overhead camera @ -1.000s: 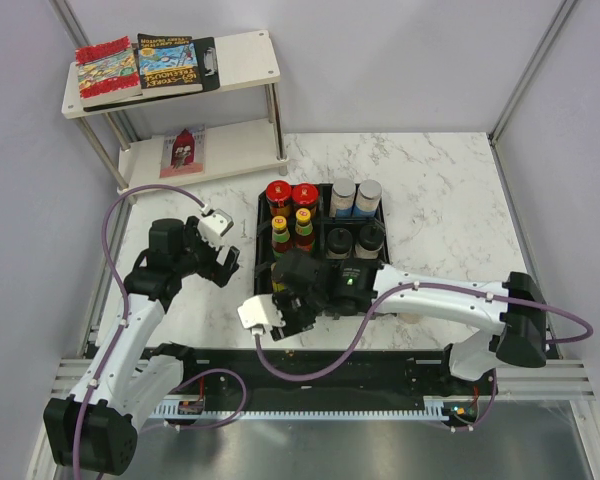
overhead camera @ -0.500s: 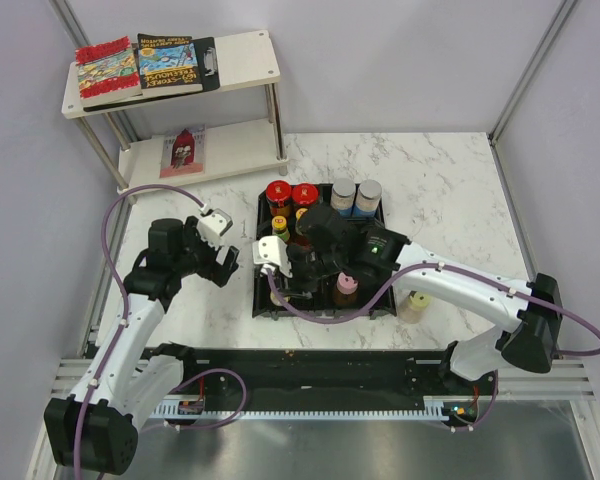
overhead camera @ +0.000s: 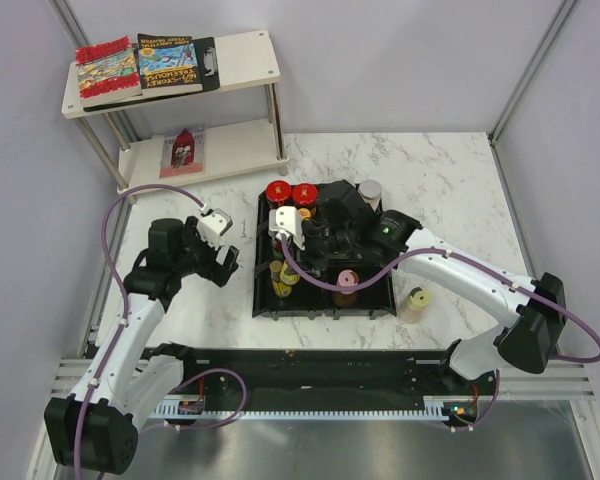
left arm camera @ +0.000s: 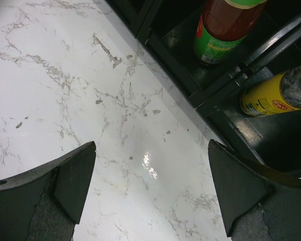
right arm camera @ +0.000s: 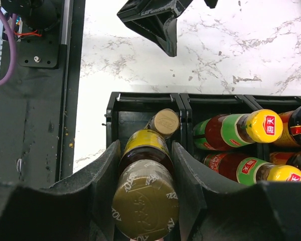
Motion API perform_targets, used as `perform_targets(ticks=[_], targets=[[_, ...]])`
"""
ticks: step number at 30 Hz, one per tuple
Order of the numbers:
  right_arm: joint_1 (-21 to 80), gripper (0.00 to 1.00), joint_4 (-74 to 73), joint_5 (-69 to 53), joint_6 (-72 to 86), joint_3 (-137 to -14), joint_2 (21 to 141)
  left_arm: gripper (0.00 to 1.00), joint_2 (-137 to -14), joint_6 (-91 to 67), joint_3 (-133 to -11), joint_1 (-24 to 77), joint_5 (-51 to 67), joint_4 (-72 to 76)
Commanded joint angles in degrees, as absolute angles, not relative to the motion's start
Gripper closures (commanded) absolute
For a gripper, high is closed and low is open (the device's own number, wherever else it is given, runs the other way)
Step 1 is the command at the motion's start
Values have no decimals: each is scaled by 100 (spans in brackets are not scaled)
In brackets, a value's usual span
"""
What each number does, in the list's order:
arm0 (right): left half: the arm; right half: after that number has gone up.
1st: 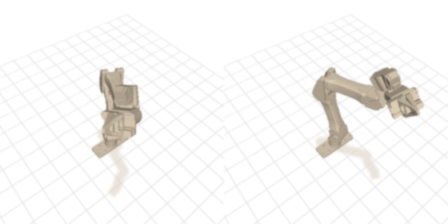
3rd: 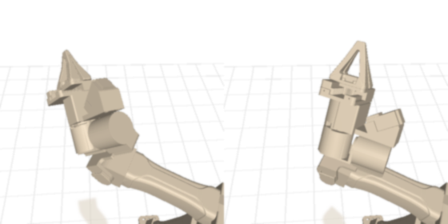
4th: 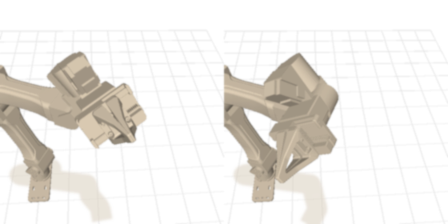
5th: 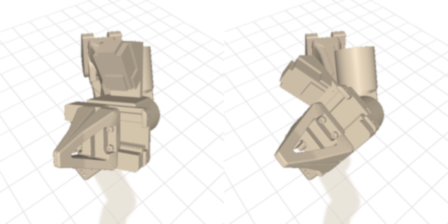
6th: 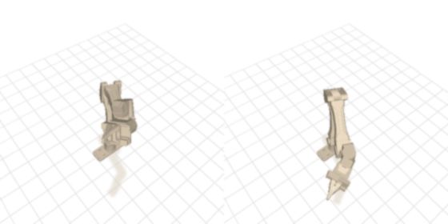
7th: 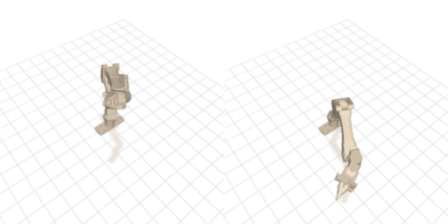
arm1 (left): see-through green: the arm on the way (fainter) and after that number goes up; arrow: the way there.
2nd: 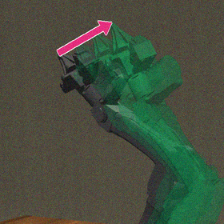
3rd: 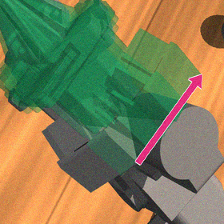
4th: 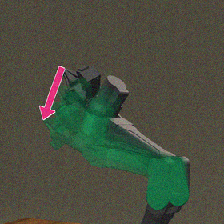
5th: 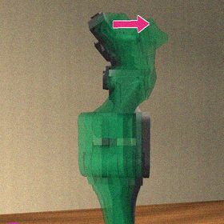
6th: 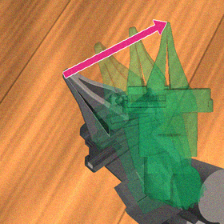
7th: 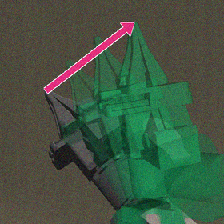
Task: Organize the condiment bottles
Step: Place the bottle in the storage box.
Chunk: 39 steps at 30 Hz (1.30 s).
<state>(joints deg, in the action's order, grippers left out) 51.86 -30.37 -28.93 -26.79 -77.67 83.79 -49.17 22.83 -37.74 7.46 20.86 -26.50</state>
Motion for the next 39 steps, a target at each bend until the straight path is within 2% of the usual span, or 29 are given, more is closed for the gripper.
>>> perform_targets(ticks=[1, 12, 31, 33, 34, 35, 39], targets=[[5089, 100, -2593, -3287, -2707, -7665, 8226, 1, -4939, 2347, -3744, 721, 2136, -2514], [4799, 100, -2549, -3507, -2742, -7295, 8411, 1, -4931, 2364, -3744, 721, 2188, -2496], [4676, 100, -2232, -3525, -2935, -6759, 9422, 1, -4799, 2373, -3709, 712, 2241, -2505], [4667, 92, -2328, -3568, -3075, -6794, 9457, 1, -4808, 2382, -3709, 721, 2259, -2505], [4667, 84, -2442, -3603, -3146, -6829, 9483, 1, -4808, 2391, -3709, 721, 2259, -2505], [4667, 71, -2661, -3630, -3199, -6881, 9518, 1, -4816, 2391, -3700, 721, 2259, -2514], [4667, 59, -3120, -3735, -3401, -7110, 9773, 1, -4790, 2399, -3700, 712, 2276, -2505]])
